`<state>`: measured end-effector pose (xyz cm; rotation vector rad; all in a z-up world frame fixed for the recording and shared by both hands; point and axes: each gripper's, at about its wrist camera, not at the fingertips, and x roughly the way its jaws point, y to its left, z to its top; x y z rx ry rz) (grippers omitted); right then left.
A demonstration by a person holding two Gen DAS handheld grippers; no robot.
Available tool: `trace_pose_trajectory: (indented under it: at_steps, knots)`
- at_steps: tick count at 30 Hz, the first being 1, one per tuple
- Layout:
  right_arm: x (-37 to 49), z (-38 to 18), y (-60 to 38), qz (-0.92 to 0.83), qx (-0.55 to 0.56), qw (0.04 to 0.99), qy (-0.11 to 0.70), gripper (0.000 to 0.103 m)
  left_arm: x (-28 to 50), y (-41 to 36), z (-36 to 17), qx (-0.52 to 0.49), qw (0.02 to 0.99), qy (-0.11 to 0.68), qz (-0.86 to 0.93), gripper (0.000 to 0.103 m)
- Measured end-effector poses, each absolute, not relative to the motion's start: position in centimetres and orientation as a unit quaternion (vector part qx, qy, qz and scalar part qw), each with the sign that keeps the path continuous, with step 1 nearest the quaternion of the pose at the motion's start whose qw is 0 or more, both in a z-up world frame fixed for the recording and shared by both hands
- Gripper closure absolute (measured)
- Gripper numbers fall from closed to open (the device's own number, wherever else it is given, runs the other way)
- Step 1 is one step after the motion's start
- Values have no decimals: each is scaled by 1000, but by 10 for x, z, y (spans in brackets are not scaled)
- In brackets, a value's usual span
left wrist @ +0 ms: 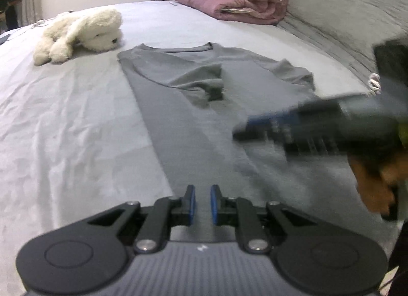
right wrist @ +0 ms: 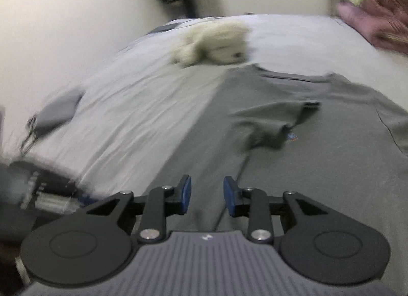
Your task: Fold clothes
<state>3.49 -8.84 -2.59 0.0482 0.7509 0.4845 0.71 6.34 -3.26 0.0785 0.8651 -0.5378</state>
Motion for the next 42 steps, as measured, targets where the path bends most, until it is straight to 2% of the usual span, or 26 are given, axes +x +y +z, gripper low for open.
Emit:
trace_pose_trajectory:
  at_steps: [7,15,20,24,26,30,36,39,40,42]
  knots:
    - [-39,-59,-61,264,-78,883,381,70,-3,56,-49,74,856,439,-263,89]
    - [-87,-46,-74,259,-65,887,378,68,-17,56,-42,88,860,426,-267,88]
    - [-118,-57,-61,274,-88,879,381,67,-24,50,-41,60,851,430,-294,83]
    - [-130,-53,-65,257,-83,884,381,67,-32,40,-52,88,848,435,-289,80]
    - [-136,-49,-71,254,-83,885,381,67,-37,42,-51,74,848,439,-288,74]
    - [-147,-42,-87,245,-78,889,378,67,-66,46,-42,68,846,453,-271,74]
    - [-148,-40,-132,189,-1,899,394,67,-118,27,-45,130,834,449,-294,54]
    - [-154,-49,-134,168,-45,897,407,65,-130,22,-46,151,832,449,-289,54]
    - [-158,-50,-137,166,-49,897,406,62,-131,23,-45,147,830,454,-288,54]
    - [-161,-49,-148,157,-35,899,408,62,-134,23,-42,145,826,462,-289,54]
